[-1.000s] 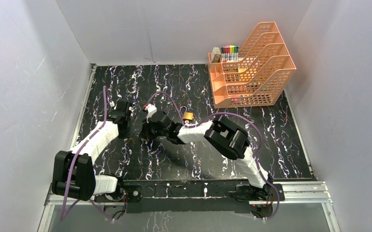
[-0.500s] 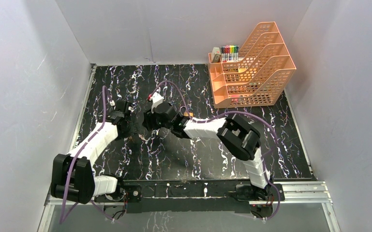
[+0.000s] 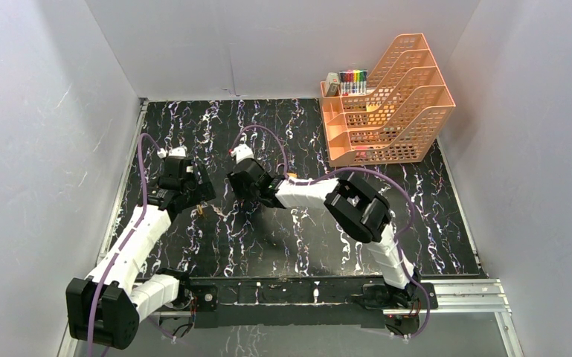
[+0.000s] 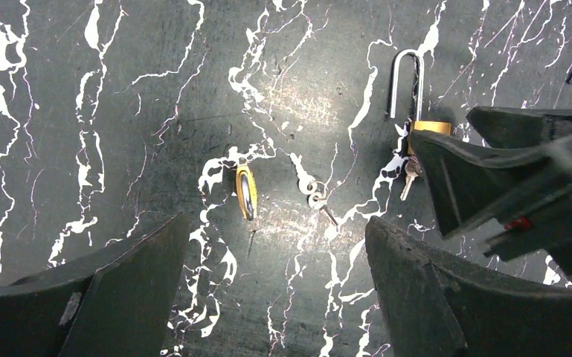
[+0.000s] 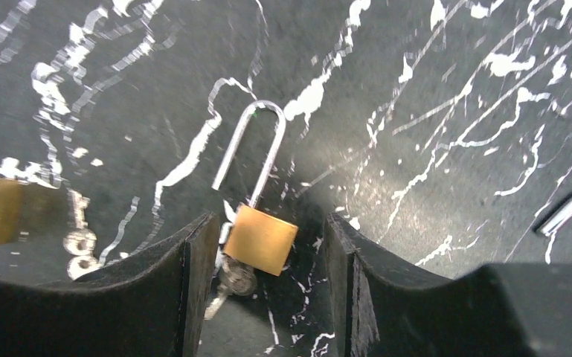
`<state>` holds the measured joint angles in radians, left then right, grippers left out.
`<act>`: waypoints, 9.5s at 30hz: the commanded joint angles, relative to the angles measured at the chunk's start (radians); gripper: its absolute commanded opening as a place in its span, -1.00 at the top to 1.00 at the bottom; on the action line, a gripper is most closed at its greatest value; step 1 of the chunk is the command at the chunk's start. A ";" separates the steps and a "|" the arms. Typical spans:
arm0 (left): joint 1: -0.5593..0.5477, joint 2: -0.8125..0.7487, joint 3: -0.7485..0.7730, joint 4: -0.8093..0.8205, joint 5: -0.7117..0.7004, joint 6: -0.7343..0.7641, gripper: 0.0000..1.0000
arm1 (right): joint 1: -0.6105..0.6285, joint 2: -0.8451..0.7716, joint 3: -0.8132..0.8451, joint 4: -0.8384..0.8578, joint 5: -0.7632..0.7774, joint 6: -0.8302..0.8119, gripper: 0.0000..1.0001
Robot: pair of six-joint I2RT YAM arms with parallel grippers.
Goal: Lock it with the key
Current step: Pick up the lock from the center of the board, then lock the lock.
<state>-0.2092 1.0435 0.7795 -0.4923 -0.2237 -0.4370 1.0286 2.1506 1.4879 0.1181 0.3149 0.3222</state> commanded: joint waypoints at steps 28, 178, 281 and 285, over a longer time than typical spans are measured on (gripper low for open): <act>0.005 -0.108 -0.024 0.095 0.183 0.068 -0.76 | -0.069 -0.339 -0.387 0.214 -0.363 -0.049 0.63; -0.186 -0.240 -0.287 1.394 1.019 -0.339 1.00 | -0.303 -1.062 -0.744 0.466 -1.049 -0.161 0.55; -0.346 -0.119 -0.338 1.386 1.023 -0.367 1.00 | -0.282 -0.876 -0.457 0.074 -1.340 -0.046 1.00; -0.378 -0.090 -0.324 1.387 1.016 -0.352 1.00 | -0.260 -0.865 -0.455 0.079 -1.333 -0.051 1.00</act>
<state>-0.4919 0.8917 0.4328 0.9234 0.7887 -0.8322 0.6598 1.2633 1.0130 -0.0032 -1.0756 0.2646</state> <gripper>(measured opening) 0.030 0.114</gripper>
